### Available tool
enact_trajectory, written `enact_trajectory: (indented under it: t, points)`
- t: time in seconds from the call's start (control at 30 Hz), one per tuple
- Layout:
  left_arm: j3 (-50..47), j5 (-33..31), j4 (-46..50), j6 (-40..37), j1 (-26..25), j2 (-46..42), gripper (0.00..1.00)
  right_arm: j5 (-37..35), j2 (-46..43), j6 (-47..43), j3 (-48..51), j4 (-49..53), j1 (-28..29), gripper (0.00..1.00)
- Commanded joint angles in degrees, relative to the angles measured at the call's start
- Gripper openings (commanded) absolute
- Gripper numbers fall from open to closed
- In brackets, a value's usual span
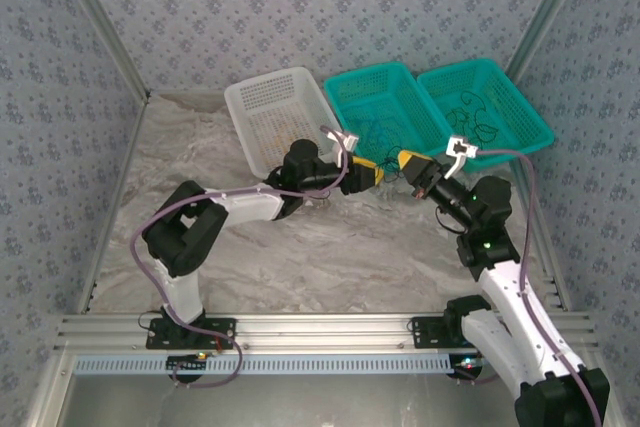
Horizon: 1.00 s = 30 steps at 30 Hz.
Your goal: Untangle the cables
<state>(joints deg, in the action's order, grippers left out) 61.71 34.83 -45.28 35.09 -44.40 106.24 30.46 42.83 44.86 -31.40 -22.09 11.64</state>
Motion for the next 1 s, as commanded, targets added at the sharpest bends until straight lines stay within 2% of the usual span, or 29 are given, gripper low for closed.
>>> enact_trajectory:
  t: [0.0, 0.07, 0.17, 0.33, 0.43, 0.5, 0.63, 0.67, 0.7, 0.73, 0.77, 0.83, 0.97]
  points:
    - [2.5, -1.9, -1.0, -1.4, -0.3, -2.2, 0.24, 0.1, -0.1, 2.5, 0.8, -3.0, 0.6, 0.00]
    - [2.6, -5.7, 3.2, -0.7, 0.5, -2.6, 0.01, -1.4, -1.0, 1.0, 0.3, -1.2, 0.0, 0.00]
    - [0.1, -12.6, 7.1, 2.5, 2.6, -4.1, 0.00, -5.2, -3.3, -4.6, -2.4, 7.7, -2.0, 0.00]
    - [-4.1, -27.4, 17.2, 4.7, 5.3, -9.5, 0.00, -18.2, -6.4, -13.7, -7.5, 26.1, -7.1, 0.00]
    - [-4.8, -30.2, 20.5, 4.4, 6.1, -11.5, 0.00, -21.7, -5.9, -14.0, -8.9, 31.9, -10.2, 0.00]
    - [-5.0, -30.0, 20.5, 4.3, 6.4, -12.2, 0.00, -18.5, -5.8, -13.3, -8.4, 30.7, -12.4, 0.00]
    - [-2.5, -12.8, 14.0, 1.0, 6.1, -9.9, 0.01, -4.7, -4.5, -7.2, -5.4, 17.7, -14.2, 0.00]
    - [-1.8, -10.7, 12.9, 0.8, 5.6, -9.2, 0.14, -3.0, -3.8, -6.1, -5.4, 16.0, -14.2, 0.00]
    - [-1.6, -9.8, 11.7, 0.7, 5.0, -8.6, 0.36, -0.8, -3.1, -5.2, -5.8, 14.7, -14.1, 0.00]
    - [-1.9, -9.9, 9.8, 0.7, 4.5, -8.1, 0.52, 1.0, -2.3, -4.5, -6.1, 13.7, -14.1, 0.00]
    - [-2.1, -9.6, 7.7, 1.3, 4.2, -7.7, 0.59, 2.6, -1.9, -3.9, -6.4, 13.1, -14.1, 0.00]
    - [-2.3, -6.1, 1.9, 3.0, 4.3, -6.5, 0.64, 5.6, -1.0, -2.7, -7.3, 11.6, -13.9, 0.00]
    - [-2.8, 1.0, -6.4, 3.0, 4.3, -5.5, 0.64, 8.1, 1.1, 1.0, -9.8, 10.0, -13.4, 0.00]
